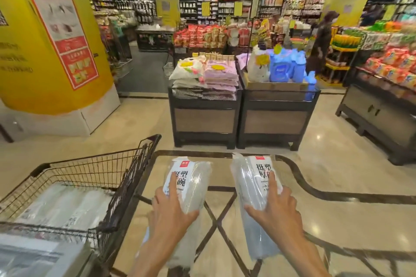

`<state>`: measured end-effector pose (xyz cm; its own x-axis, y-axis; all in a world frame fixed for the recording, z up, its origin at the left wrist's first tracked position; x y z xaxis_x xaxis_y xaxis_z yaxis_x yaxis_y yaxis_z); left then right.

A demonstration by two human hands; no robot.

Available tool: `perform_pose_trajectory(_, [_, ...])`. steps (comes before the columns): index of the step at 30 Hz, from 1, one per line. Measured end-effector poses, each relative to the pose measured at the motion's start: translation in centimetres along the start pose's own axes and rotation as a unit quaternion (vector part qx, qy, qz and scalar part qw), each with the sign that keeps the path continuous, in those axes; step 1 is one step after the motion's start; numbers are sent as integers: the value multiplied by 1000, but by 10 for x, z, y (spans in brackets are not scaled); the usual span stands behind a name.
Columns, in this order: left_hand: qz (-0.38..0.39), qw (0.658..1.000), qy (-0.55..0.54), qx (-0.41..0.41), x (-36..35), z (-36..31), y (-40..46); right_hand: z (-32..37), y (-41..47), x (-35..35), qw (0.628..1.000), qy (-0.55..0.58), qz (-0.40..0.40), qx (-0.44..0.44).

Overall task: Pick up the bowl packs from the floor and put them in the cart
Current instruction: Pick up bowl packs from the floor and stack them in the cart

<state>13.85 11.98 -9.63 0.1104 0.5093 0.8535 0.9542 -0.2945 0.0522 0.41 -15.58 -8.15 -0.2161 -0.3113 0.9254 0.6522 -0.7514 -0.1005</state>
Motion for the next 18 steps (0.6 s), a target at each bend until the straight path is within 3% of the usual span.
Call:
perform_pose_trajectory(10, [-51, 998, -23, 12, -24, -3, 271, 162, 251, -29, 996, 3, -2, 95])
perform_pose_trajectory(18, [-68, 996, -37, 33, -9, 7, 502, 323, 441, -49, 993, 6, 14, 121])
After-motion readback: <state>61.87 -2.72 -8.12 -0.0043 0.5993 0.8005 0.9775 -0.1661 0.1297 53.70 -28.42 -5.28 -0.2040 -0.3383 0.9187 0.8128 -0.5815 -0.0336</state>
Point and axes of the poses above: each hand's wrist, its own y-axis towards the middle knuckle, its own x-axis out of the back of the hand, z = x × y, the point moved 10 cm from there along y, towards the middle knuckle, and after that the axes turned 7 degrees about -x, right-handed, at the moved point
